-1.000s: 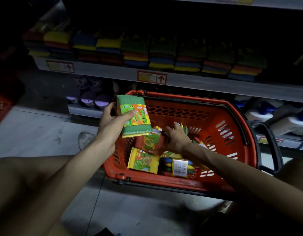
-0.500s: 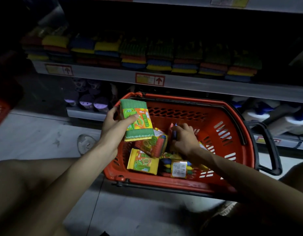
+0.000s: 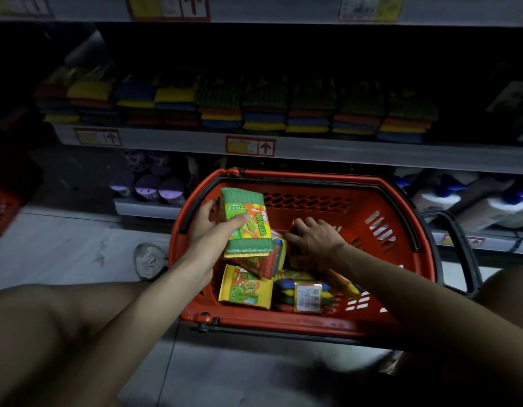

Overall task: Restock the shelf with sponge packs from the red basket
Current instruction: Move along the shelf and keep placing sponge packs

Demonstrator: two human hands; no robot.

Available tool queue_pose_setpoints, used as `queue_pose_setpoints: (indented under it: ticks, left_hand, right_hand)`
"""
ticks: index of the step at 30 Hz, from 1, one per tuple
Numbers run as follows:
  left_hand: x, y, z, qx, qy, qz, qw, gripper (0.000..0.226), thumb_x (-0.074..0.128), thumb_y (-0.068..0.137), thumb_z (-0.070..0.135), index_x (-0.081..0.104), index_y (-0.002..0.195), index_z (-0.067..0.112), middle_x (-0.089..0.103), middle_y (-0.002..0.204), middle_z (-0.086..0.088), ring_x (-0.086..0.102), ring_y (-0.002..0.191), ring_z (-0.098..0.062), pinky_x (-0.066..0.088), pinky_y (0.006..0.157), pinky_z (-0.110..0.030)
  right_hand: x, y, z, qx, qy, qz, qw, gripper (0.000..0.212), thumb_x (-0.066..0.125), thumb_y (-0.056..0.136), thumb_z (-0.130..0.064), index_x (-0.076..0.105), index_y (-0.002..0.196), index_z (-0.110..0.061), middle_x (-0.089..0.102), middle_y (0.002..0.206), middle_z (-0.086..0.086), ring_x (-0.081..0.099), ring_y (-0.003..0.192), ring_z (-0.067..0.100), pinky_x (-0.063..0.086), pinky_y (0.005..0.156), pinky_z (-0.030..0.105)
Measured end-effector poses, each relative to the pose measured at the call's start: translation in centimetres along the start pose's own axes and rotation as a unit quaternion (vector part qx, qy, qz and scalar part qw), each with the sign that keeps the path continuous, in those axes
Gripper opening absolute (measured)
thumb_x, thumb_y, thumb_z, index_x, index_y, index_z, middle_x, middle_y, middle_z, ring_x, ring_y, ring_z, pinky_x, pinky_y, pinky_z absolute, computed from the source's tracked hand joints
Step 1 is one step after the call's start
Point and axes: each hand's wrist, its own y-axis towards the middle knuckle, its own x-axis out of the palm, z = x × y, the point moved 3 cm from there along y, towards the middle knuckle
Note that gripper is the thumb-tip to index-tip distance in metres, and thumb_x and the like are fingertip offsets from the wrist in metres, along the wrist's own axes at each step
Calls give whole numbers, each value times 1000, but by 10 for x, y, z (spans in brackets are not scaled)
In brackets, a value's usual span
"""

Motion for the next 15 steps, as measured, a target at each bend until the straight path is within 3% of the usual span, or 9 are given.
queue_pose_setpoints:
  ticks: [2, 4, 6, 8, 11, 15]
  left_hand:
    - [1, 0, 2, 1, -5, -4, 1000, 71, 80, 87, 21, 44, 149, 25, 65, 94, 17, 62, 59, 17, 44, 49, -3]
    - [0, 4, 5, 6, -7, -4, 1000, 75, 83, 84, 26, 45, 149, 28, 71, 104, 13, 70, 77, 8, 54, 64, -12]
    - [0, 5, 10, -4, -17, -9, 1000, 78, 85, 81, 30, 47, 148, 32, 75, 112, 6, 74, 94, -8, 60, 86, -32]
    - [1, 6, 17, -11, -33, -15, 999, 68, 85, 81, 30, 54, 141, 34, 77, 110, 5, 76, 97, -14, 59, 94, -44]
    - [2, 6, 27, 0, -54, -25, 998, 48, 84, 82, 31, 63, 124, 39, 79, 105, 9, 76, 95, -12, 60, 91, -44]
    - [6, 4, 38, 9, -78, -23, 997, 48, 82, 84, 30, 62, 127, 34, 79, 102, 8, 77, 86, -9, 61, 75, -35]
  right_hand:
    - [-7, -5, 2, -9, 6, 32, 999, 81, 70, 91, -35, 22, 157, -30, 29, 152, 14, 40, 132, 30, 42, 102, 42]
    - [-17, -16, 12, 12, 48, 82, 995, 69, 66, 89, -47, 39, 147, -22, 35, 144, 12, 42, 129, 29, 43, 99, 41]
    - [-32, -30, 28, 60, 105, 113, 986, 75, 69, 80, -63, 50, 133, -15, 40, 134, 9, 45, 122, 26, 45, 94, 40]
    - [-47, -46, 44, 111, 205, 134, 963, 80, 72, 69, -75, 53, 117, -14, 43, 120, 4, 51, 105, 21, 49, 84, 37]
    - [-60, -71, 63, 151, 379, 155, 900, 69, 77, 68, -73, 54, 102, -18, 56, 105, -5, 61, 88, 15, 51, 71, 30]
    - [-67, -104, 72, 164, 611, 211, 745, 64, 78, 69, -68, 62, 114, -25, 72, 101, -8, 71, 87, 7, 59, 73, 25]
